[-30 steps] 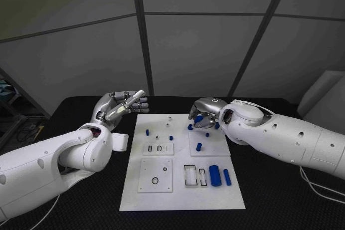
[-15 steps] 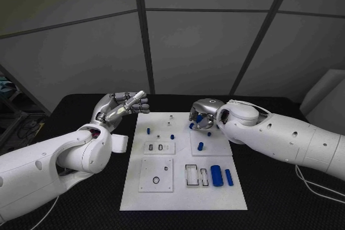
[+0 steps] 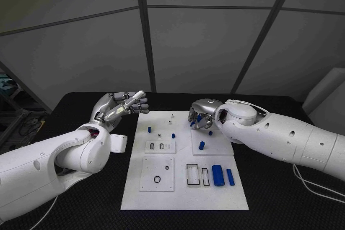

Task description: Assemble the parts on the task board

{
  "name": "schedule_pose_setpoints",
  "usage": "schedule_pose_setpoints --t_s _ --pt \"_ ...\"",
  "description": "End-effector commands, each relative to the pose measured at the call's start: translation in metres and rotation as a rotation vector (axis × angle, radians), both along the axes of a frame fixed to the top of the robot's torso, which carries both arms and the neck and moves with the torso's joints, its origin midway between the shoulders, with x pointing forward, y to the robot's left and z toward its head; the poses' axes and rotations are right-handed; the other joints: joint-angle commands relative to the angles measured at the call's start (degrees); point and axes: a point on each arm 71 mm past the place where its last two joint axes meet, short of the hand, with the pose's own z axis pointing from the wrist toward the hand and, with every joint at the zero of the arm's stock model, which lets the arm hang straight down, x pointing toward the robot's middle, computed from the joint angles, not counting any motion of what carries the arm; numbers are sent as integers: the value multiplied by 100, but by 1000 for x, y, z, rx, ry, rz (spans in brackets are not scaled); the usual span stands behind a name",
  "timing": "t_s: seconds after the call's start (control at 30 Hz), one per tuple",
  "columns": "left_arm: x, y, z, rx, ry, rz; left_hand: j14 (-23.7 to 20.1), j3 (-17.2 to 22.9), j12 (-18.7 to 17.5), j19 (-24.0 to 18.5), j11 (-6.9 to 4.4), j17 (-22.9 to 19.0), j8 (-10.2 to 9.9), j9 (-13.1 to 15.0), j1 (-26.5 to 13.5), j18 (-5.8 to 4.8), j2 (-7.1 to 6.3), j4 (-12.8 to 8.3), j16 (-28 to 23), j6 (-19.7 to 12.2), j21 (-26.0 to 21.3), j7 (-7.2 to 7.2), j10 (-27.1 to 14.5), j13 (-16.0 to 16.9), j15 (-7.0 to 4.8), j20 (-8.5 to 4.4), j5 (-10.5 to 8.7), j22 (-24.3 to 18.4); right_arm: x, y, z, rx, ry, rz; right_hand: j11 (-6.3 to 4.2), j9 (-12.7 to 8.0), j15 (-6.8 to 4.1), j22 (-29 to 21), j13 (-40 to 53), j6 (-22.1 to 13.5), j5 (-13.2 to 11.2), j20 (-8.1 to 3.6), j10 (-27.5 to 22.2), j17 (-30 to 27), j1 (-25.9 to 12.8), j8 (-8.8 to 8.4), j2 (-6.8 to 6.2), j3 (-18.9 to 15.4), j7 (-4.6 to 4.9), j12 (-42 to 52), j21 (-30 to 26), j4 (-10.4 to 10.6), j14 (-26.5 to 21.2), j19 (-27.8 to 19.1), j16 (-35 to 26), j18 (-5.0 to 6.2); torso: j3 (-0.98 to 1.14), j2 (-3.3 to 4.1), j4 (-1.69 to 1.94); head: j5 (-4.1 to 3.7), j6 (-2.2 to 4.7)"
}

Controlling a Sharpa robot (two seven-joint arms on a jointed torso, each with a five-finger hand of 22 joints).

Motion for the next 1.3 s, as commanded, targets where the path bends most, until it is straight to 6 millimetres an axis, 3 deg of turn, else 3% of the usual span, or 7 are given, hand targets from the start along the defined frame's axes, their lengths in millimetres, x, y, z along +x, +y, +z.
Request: schedule_pose_setpoints --t_s 0.03,0.53,0.87,1.3 --pt "0 -1 2 1 -11 -17 -17 -17 -43 38 37 9 -28 -5 -32 37 32 -25 -29 6 -27 41 -25 -4 25 17 -30 -8 0 1 0 -17 8 7 7 4 1 104 -4 60 -3 1 50 55 47 10 18 58 3 1 94 6 199 41 51 -26 4 16 7 9 -10" --pt "0 0 2 2 -7 -20 -15 -19 -52 40 41 11 -35 -5 -36 37 36 -27 -34 2 -31 44 -33 -5 27 18 -29 -12 1 -3 -1 -39 8 -5 -2 5 -4 469 -5 128 -19 -3 120 294 94 8 -24 281 4 -13 419 9 226 82 260 -65 15 37 10 -8 -42" --pt "0 0 2 3 -6 -19 -14 -21 -59 40 43 12 -40 -6 -36 37 38 -30 -36 -1 -33 46 -40 -5 28 19 -29 -14 0 1 6 21 -57 10 -118 71 -106 1375 40 520 -196 -82 550 565 270 149 128 665 -64 69 1108 -60 305 440 522 -191 14 46 18 -17 -44" --pt "0 0 1 2 -5 -21 -14 -21 -59 40 43 12 -40 -6 -36 37 38 -30 -36 -1 -33 46 -40 -5 28 19 -29 -14 -2 8 17 122 -166 4 -156 108 -154 1709 53 667 -217 -133 726 636 375 177 192 818 -74 31 1380 -156 309 533 606 -238 16 60 19 6 -7"
